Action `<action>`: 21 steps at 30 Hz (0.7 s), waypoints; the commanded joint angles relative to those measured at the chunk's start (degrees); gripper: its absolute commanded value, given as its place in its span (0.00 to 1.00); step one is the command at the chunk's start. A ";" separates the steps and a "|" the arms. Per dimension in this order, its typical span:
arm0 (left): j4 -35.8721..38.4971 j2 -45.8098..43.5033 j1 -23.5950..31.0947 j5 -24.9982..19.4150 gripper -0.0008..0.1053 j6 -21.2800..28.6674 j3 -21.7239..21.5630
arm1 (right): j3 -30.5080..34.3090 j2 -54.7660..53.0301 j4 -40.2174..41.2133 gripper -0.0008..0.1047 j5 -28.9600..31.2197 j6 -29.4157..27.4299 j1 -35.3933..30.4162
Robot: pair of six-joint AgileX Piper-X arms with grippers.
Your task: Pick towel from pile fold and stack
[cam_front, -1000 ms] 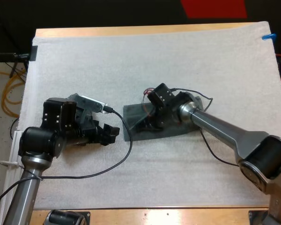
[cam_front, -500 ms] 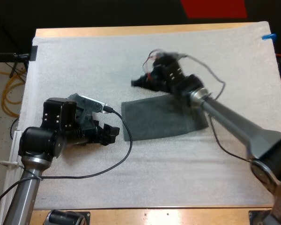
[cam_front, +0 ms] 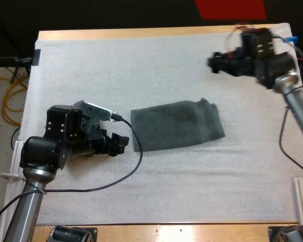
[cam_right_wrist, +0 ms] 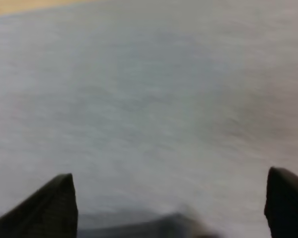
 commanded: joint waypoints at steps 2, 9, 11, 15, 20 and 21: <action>-0.21 -0.34 -0.26 0.34 0.66 -0.59 -0.04 | -0.34 -0.71 5.97 0.71 -0.83 -4.45 -2.86; -4.01 -0.34 -0.26 0.34 0.66 -9.48 -0.04 | 4.49 -0.52 11.31 0.71 -6.71 -11.10 -9.49; -5.31 -0.34 -0.26 0.34 0.66 -11.61 -0.04 | 7.19 -0.52 9.89 0.71 -10.06 -11.09 -10.08; -6.50 -0.34 -0.26 0.58 0.66 -13.11 -0.04 | 15.13 -0.07 4.25 0.71 -15.25 -10.94 -10.16; -6.27 -0.34 -0.26 1.92 0.66 -13.11 -0.04 | 20.14 3.24 -1.28 0.71 -23.18 -6.46 -9.91; -6.27 -0.34 -0.26 2.06 0.66 -13.11 -0.04 | 20.70 4.34 -2.23 0.71 -24.93 -5.78 -9.91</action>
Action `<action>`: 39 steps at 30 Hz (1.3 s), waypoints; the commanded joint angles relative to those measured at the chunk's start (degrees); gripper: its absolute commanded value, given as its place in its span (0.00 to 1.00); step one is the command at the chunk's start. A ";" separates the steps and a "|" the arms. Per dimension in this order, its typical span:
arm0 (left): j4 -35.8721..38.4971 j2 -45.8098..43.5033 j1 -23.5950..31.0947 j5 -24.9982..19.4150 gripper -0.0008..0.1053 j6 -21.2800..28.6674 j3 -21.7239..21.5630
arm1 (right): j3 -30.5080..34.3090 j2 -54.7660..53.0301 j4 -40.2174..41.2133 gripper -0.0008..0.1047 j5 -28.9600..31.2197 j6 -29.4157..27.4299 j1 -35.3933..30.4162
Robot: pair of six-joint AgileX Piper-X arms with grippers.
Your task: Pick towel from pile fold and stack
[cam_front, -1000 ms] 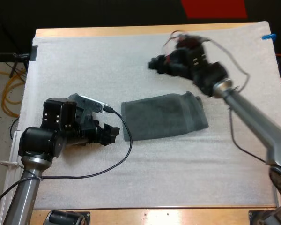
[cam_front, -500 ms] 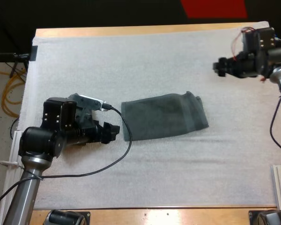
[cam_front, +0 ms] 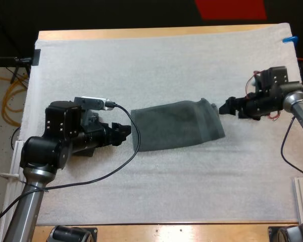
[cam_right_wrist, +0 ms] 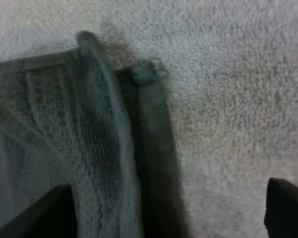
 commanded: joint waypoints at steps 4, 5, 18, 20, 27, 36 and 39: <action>-0.16 -0.34 -0.26 0.76 0.66 -0.57 -0.04 | 0.12 3.08 -2.86 0.71 -6.16 1.74 0.54; -0.16 -0.34 -0.26 0.76 0.66 -0.57 -0.04 | 0.12 3.77 -3.18 0.71 -6.40 1.78 1.00; -0.16 -0.34 -0.26 1.43 0.66 -1.51 -0.04 | 0.12 7.48 -4.10 0.43 -9.40 3.43 6.82; -0.16 -0.34 -0.26 1.73 0.66 -1.51 -0.04 | 0.12 7.48 -4.06 0.29 -9.40 4.10 6.82; -0.16 -0.34 -0.26 2.01 0.66 -1.51 -0.04 | 0.12 6.89 -2.99 0.01 -4.00 4.24 6.82; -0.16 -0.34 -0.26 2.01 0.66 -1.51 -0.04 | 0.12 -2.49 4.95 0.01 22.18 1.67 6.82; -0.16 -0.34 -0.26 2.01 0.66 -1.51 -0.04 | 0.12 -6.18 6.12 0.01 34.80 1.24 6.82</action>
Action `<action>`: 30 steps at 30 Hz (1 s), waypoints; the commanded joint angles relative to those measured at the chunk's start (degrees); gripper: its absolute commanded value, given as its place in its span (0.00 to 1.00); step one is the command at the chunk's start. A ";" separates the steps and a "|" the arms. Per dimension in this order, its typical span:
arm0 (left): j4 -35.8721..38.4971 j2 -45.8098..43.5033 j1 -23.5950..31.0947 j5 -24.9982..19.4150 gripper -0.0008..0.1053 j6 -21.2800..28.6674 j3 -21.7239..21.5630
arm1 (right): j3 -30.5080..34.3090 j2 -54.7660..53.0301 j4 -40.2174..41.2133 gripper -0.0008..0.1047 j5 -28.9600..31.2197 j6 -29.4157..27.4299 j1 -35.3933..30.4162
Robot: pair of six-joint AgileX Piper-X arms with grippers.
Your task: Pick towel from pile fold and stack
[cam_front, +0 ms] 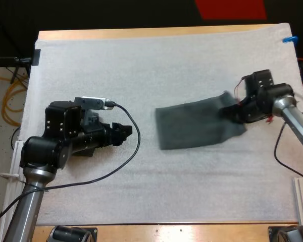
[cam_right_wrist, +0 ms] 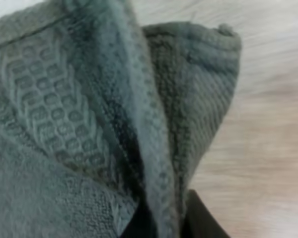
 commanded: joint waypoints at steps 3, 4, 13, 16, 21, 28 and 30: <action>-0.16 -0.34 -0.26 0.41 0.66 -0.63 -0.04 | -0.16 -3.60 0.85 0.01 19.66 -1.54 0.03; -0.16 -0.34 -0.26 0.41 0.66 -0.63 -0.04 | -0.16 -4.20 0.85 0.01 20.00 -1.54 0.03; -0.16 -0.34 -0.26 0.41 0.66 0.35 -0.04 | -0.16 -5.47 0.79 0.01 11.63 0.31 3.57; -0.16 -0.34 -0.26 0.41 0.66 0.35 -0.04 | -0.16 -4.99 -0.92 0.01 7.42 3.11 7.24; -0.16 -0.34 -0.26 0.67 0.66 0.35 -0.04 | -0.16 -1.40 -6.04 0.01 4.05 6.75 14.25; -0.02 -0.34 -0.26 1.91 0.66 0.35 -0.04 | -0.16 3.25 -12.43 0.01 2.36 12.07 17.36; -0.02 -0.34 -0.26 1.98 0.66 0.35 -0.04 | -0.16 3.43 -13.56 0.01 -1.39 12.06 17.35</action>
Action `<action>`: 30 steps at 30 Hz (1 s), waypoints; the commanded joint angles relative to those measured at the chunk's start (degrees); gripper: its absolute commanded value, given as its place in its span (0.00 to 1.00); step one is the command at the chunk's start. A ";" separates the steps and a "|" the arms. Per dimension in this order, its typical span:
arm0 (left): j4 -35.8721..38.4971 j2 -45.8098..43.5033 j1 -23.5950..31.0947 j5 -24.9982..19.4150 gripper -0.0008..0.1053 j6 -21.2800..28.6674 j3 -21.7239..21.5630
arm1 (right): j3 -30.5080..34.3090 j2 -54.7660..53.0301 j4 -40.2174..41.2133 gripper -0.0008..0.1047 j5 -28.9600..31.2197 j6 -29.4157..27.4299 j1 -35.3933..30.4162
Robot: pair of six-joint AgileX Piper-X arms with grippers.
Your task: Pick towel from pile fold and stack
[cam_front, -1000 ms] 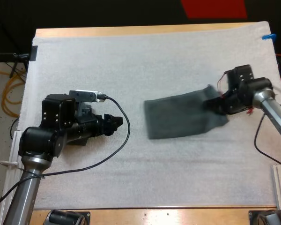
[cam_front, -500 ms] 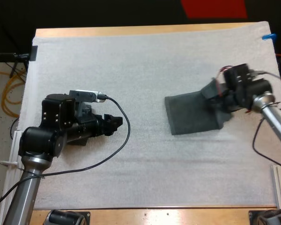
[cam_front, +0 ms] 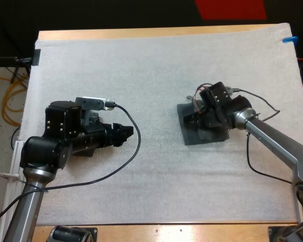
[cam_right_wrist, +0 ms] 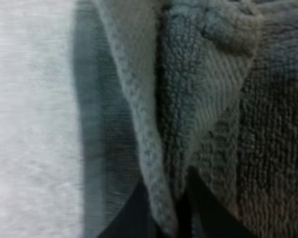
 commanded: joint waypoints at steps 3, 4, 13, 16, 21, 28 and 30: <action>-0.02 -0.34 -0.26 0.66 0.66 -0.02 -0.04 | -0.47 -0.52 -1.47 0.06 -6.07 0.23 0.03; -0.03 -0.34 -0.26 0.66 0.66 -0.02 -0.04 | -0.47 -0.52 -1.71 0.10 -6.98 0.23 0.03; -0.13 -0.34 -0.26 0.86 0.66 0.52 -0.04 | -1.41 -1.75 -2.96 0.74 -11.81 -0.85 0.03; -0.30 -0.34 -0.26 0.86 0.66 1.28 -0.04 | -1.38 -5.24 -2.92 0.73 -11.97 -2.39 0.03; -4.18 -0.07 -0.26 3.29 0.66 -0.46 -0.04 | -1.38 -15.27 0.44 0.73 -9.95 -6.70 0.03; -11.78 2.87 -4.71 4.18 0.84 -7.28 -0.04 | -1.38 -29.20 10.87 0.73 -5.30 -11.35 0.03; -13.81 5.06 -8.31 0.98 0.85 -9.14 -0.04 | -1.38 -33.95 13.89 0.73 -3.08 -11.71 0.03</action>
